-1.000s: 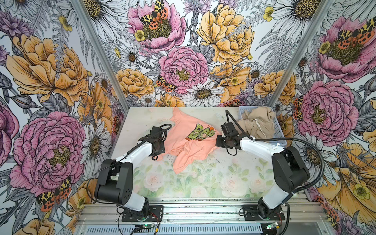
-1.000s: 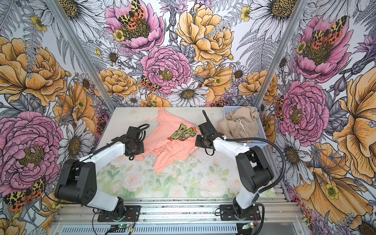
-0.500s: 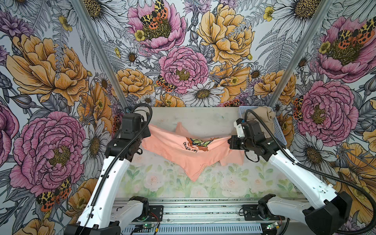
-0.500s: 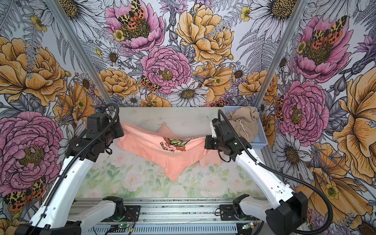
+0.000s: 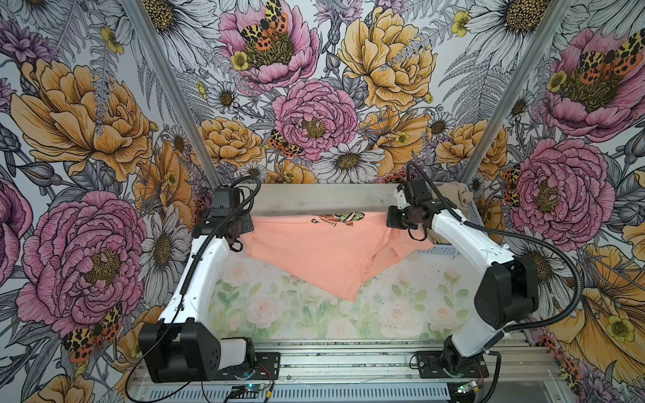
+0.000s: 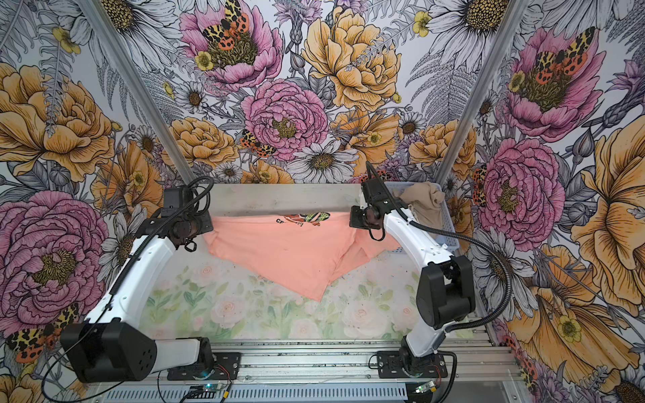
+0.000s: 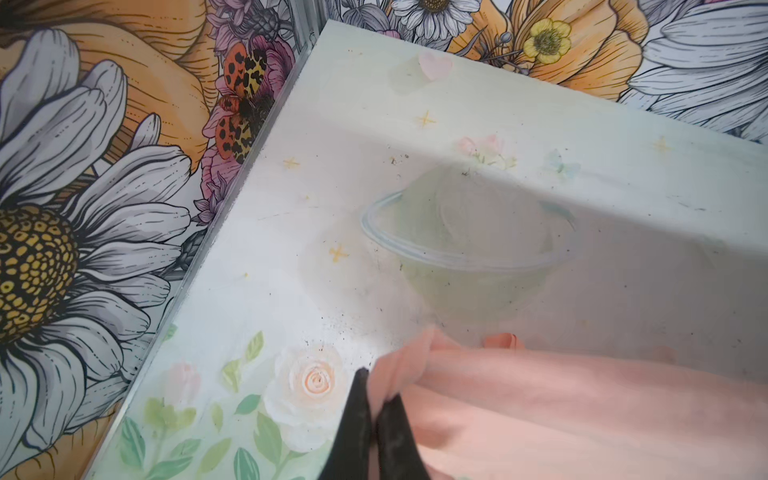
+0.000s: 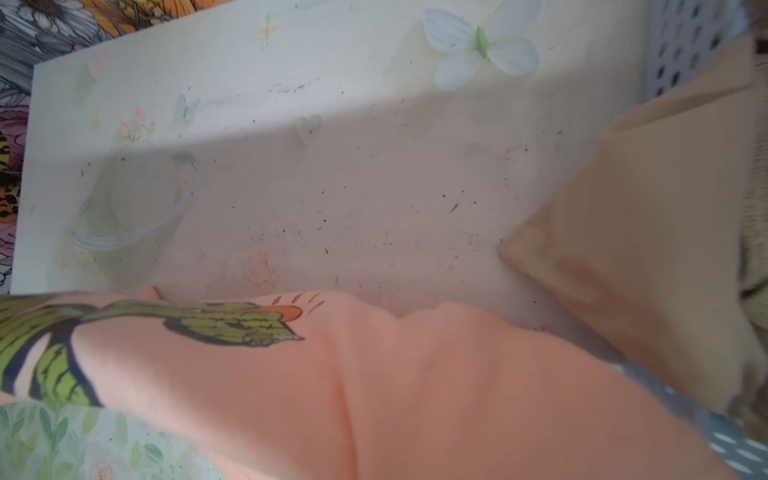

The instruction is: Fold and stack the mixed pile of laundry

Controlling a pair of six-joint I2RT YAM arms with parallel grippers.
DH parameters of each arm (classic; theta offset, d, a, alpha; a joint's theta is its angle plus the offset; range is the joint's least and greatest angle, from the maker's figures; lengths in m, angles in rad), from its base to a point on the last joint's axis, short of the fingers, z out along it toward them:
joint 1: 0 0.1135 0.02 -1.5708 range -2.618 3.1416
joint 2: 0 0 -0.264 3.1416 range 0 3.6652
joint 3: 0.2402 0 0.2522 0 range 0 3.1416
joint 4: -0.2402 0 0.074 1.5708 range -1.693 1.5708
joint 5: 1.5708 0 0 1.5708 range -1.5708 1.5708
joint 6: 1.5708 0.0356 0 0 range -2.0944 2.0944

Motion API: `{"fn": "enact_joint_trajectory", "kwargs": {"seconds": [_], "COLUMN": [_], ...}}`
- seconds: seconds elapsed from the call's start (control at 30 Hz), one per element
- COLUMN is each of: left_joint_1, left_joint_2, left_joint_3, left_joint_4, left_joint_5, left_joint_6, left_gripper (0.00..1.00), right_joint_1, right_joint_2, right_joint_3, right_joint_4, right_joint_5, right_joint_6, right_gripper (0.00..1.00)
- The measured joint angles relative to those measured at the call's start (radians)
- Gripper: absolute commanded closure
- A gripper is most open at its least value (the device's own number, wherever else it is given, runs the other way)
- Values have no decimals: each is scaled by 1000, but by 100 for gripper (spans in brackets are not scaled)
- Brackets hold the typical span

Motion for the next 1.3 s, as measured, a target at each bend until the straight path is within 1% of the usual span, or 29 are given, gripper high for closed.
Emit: {"fn": "enact_joint_trajectory", "kwargs": {"seconds": [0.13, 0.17, 0.2, 0.23, 0.27, 0.33, 0.4, 0.43, 0.5, 0.6, 0.67, 0.77, 0.8, 0.83, 0.93, 1.0, 1.07, 1.17, 1.23, 1.3], "left_joint_1": [38, 47, 54, 60, 65, 66, 61, 53, 31, -59, -169, -375, -427, -499, -618, -677, -736, -805, -859, -893], "left_joint_2": [159, 210, 258, 301, 356, 423, 447, 445, 418, 306, 214, 85, 56, 13, -39, -36, -3, 72, 147, 198], "left_joint_3": [111, 150, 188, 223, 263, 294, 276, 252, 192, 26, -72, -188, -214, -255, -326, -354, -360, -355, -339, -318], "left_joint_4": [51, 66, 82, 91, 106, 137, 146, 146, 150, 145, 139, 142, 143, 143, 138, 137, 129, 130, 122, 115], "left_joint_5": [1, 1, 1, 4, 15, 36, 53, 58, 69, 82, 88, 102, 113, 129, 159, 179, 186, 199, 202, 203], "left_joint_6": [30, 37, 38, 41, 36, 18, -16, -30, -48, -96, -126, -169, -182, -195, -219, -227, -226, -219, -211, -200], "left_gripper": [100, 87, 62, 50, 41, 23, 11, 9, 7, 9, 13, 24, 26, 29, 35, 37, 40, 43, 45, 47], "right_joint_1": [36, 44, 50, 56, 63, 66, 63, 63, 56, 50, 49, 42, 37, 33, 20, 11, 3, -7, -10, -12], "right_joint_2": [85, 106, 126, 145, 170, 198, 203, 201, 193, 154, 97, 2, -29, -61, -139, -179, -211, -236, -241, -244], "right_joint_3": [29, 40, 51, 65, 84, 105, 111, 111, 111, 89, 46, -27, -51, -80, -149, -193, -235, -274, -288, -299], "right_joint_4": [1, 1, 3, 3, 5, 14, 18, 16, 19, 22, 23, 23, 22, 23, 18, 14, 13, 6, 3, 2], "right_joint_5": [-24, -29, -33, -35, -35, -32, -23, -19, -8, 5, 10, 9, 8, 5, -2, -6, -10, -13, -14, -17], "right_joint_6": [16, 23, 30, 37, 47, 60, 73, 70, 78, 76, 75, 75, 75, 75, 75, 75, 75, 74, 73, 71], "right_gripper": [100, 100, 100, 99, 92, 74, 61, 58, 52, 47, 45, 44, 43, 43, 42, 42, 41, 41, 41, 40]}}
